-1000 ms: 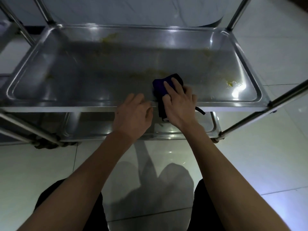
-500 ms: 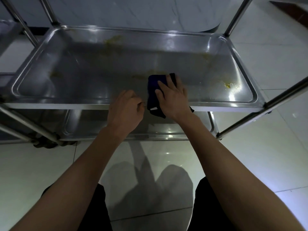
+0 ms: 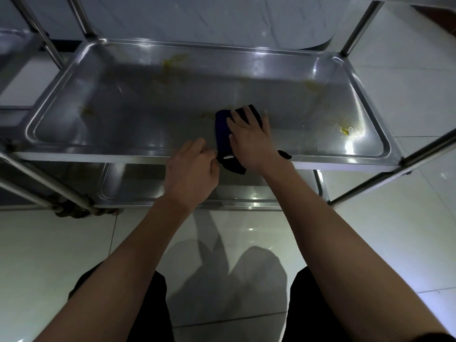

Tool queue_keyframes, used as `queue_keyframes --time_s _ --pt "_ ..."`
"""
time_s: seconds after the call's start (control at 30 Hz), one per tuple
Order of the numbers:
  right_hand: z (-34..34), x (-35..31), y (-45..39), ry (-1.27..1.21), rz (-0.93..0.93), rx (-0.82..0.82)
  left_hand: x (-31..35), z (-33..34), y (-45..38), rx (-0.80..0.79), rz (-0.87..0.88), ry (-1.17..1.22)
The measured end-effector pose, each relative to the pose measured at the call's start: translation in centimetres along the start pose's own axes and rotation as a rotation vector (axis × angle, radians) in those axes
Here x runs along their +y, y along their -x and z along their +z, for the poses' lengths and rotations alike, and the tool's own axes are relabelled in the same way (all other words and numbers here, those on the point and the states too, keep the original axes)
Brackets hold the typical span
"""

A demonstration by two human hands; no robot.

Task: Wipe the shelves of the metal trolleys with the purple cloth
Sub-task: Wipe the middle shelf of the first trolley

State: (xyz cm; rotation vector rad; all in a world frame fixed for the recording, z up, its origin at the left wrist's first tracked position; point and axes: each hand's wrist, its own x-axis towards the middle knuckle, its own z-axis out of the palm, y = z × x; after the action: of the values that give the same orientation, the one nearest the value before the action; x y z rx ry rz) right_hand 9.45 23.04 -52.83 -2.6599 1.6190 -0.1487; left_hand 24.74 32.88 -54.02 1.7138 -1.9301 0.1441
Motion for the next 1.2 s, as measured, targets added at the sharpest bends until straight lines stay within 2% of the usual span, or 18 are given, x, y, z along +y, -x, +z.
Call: queue_keyframes --time_s 0.17,0.47,0.6,0.67,0.77,0.9,1.2 --pt "0.2 -1.4 0.1 -0.193 0.031 -0.042 -0.2 0.5 0.7 0.013 0.053 -0.022" --pt "0.1 0.6 1.8 -0.204 0.031 -0.067 0.5 0.1 1.0 -0.100 -0.002 -0.052" --pt "-0.4 3.6 3.3 -0.196 0.076 -0.046 2.5 -0.2 -0.3 -0.111 -0.043 -0.106" --pt "-0.5 5.4 4.2 -0.201 0.107 -0.044 4.5 0.2 -1.4 -0.149 -0.007 -0.107" --pt "-0.7 8.3 5.7 -0.191 0.145 -0.029 8.1 1.5 -2.9 -0.195 0.057 -0.031" --pt "-1.3 12.7 7.7 -0.163 0.227 -0.033 11.6 3.1 -3.6 -0.256 0.036 0.013" --pt "-3.4 22.8 11.8 -0.127 0.516 -0.060 11.9 3.6 -4.7 -0.279 -0.065 -0.053"
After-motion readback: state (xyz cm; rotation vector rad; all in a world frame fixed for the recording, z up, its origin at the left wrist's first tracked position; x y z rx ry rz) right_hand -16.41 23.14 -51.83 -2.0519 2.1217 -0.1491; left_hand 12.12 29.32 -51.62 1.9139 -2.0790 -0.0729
